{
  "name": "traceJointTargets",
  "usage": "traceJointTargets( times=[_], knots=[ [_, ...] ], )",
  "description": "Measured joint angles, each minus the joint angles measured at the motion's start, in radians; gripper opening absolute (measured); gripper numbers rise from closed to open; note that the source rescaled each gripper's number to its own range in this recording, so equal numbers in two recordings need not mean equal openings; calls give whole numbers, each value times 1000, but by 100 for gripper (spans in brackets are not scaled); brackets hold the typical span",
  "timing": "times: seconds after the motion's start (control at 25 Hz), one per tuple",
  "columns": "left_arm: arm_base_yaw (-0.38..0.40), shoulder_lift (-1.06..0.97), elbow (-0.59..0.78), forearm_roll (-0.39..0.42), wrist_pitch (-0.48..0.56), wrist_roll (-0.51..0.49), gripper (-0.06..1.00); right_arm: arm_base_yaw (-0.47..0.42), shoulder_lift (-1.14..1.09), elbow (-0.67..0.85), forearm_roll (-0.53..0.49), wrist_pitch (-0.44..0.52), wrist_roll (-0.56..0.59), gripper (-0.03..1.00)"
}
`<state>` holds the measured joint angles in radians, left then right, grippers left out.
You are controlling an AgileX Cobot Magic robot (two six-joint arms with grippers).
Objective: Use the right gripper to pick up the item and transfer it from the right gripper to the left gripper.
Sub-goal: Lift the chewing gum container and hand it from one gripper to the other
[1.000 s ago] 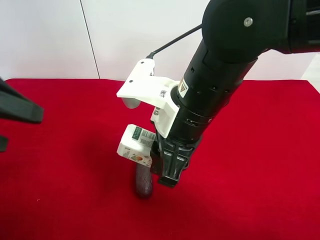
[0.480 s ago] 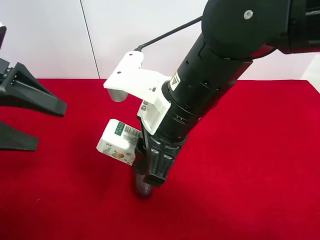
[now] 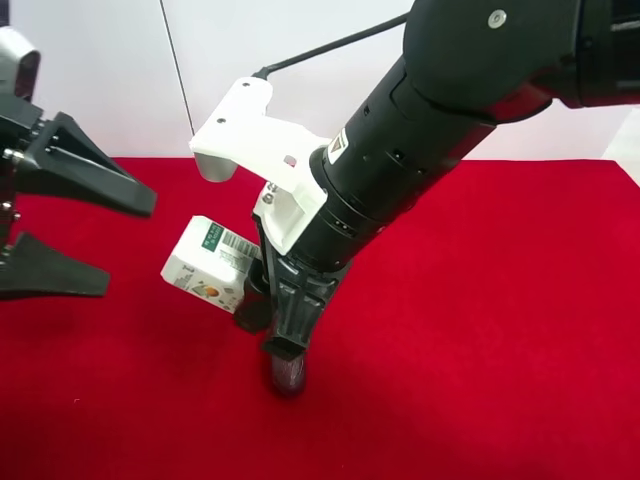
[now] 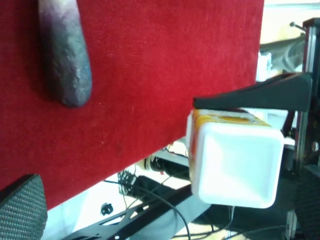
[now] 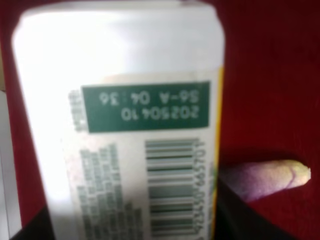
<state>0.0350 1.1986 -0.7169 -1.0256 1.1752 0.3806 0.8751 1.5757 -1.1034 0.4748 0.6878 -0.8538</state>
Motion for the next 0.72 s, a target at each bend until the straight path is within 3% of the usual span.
traceJointTargets(
  times=[0.2, 0.32, 0.6, 0.72],
  knots=[
    [-156, 43, -2, -60, -89, 4, 100, 0, 0, 0, 4, -18, -9, 0],
    [-212, 91, -20, -104, -110, 18, 100, 0, 0, 0, 6, -18, -10, 0],
    [-259, 143, -85, -125, -123, 28, 100, 0, 0, 0, 7, -19, -10, 0],
    [-259, 144, -86, -125, -120, 28, 92, 0, 0, 0, 7, -19, -10, 0]
  ],
)
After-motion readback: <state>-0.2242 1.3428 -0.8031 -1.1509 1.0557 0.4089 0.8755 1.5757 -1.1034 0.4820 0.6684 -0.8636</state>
